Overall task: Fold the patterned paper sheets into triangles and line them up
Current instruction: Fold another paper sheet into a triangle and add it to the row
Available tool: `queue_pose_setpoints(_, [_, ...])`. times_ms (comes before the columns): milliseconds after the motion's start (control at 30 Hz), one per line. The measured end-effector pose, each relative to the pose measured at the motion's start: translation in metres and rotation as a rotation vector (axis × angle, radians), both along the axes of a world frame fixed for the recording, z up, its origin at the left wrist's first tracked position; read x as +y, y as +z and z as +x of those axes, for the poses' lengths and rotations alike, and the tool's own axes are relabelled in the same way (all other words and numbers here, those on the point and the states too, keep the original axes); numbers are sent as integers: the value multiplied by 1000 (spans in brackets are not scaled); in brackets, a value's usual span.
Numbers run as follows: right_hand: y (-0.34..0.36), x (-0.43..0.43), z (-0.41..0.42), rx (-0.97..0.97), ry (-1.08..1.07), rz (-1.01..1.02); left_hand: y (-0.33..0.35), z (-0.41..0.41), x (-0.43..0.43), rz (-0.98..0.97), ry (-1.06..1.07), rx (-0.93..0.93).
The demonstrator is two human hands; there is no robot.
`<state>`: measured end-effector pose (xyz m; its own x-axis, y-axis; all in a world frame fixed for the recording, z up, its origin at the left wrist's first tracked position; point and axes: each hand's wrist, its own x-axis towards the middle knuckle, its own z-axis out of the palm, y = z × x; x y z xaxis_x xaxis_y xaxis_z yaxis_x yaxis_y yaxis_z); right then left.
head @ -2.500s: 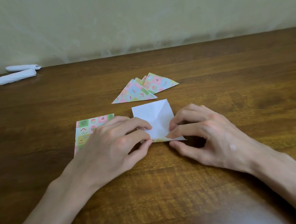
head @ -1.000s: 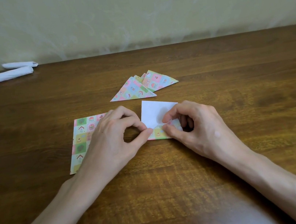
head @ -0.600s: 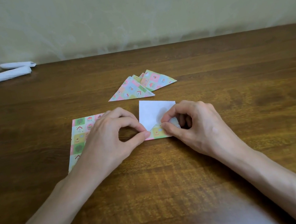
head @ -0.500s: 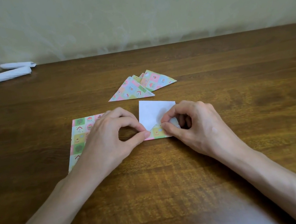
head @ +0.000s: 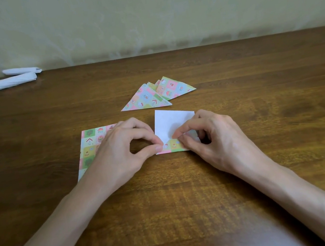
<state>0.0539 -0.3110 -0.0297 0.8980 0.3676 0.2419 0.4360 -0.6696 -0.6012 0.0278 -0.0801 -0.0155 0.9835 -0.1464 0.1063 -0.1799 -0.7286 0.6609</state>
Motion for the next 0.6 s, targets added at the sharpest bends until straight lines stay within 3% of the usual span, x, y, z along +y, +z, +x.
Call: queue_pose_setpoints(600, [0,1,0,-3,21,-24,-3,-1,-2,-35,18,-41])
